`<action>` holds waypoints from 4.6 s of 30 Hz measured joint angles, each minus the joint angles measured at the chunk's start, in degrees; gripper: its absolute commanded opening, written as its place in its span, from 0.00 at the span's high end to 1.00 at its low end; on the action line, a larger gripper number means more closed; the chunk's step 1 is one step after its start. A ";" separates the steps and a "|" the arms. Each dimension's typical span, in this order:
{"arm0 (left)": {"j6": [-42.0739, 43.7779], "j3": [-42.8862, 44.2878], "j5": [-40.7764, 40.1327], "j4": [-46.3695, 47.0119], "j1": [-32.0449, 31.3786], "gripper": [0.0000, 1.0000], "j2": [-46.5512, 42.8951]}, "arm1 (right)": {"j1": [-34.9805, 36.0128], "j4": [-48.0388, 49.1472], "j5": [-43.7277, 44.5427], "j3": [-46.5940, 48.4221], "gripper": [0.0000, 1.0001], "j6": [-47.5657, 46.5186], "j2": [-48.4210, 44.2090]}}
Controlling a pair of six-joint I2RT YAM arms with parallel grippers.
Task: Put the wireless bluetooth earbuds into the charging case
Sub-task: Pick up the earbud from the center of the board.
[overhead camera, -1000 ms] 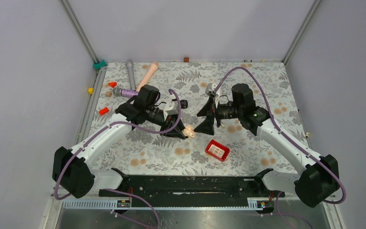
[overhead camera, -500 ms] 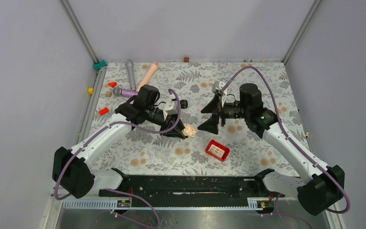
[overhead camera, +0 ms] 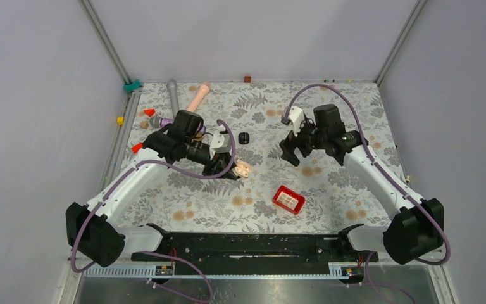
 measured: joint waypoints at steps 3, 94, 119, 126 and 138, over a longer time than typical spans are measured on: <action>3.21 0.90 -0.57 -3.63 0.98 1.00 0.42 | -0.04 -1.49 4.85 -2.86 0.00 -9.77 -0.42; 6.08 -3.67 -1.01 -6.27 4.04 1.00 -0.66 | 0.55 10.60 10.93 -14.69 0.69 -62.77 18.75; 6.08 -3.67 -0.28 -6.27 4.09 1.00 -0.66 | 0.92 2.60 4.31 -9.33 0.82 -45.88 9.86; 6.08 -3.67 -0.20 -6.27 4.09 1.00 -0.66 | 0.79 -2.19 -7.80 -1.77 0.83 -30.32 5.62; 3.56 -3.67 -0.39 -3.65 4.07 1.00 -0.63 | 0.50 4.15 -29.57 2.43 0.85 5.79 0.20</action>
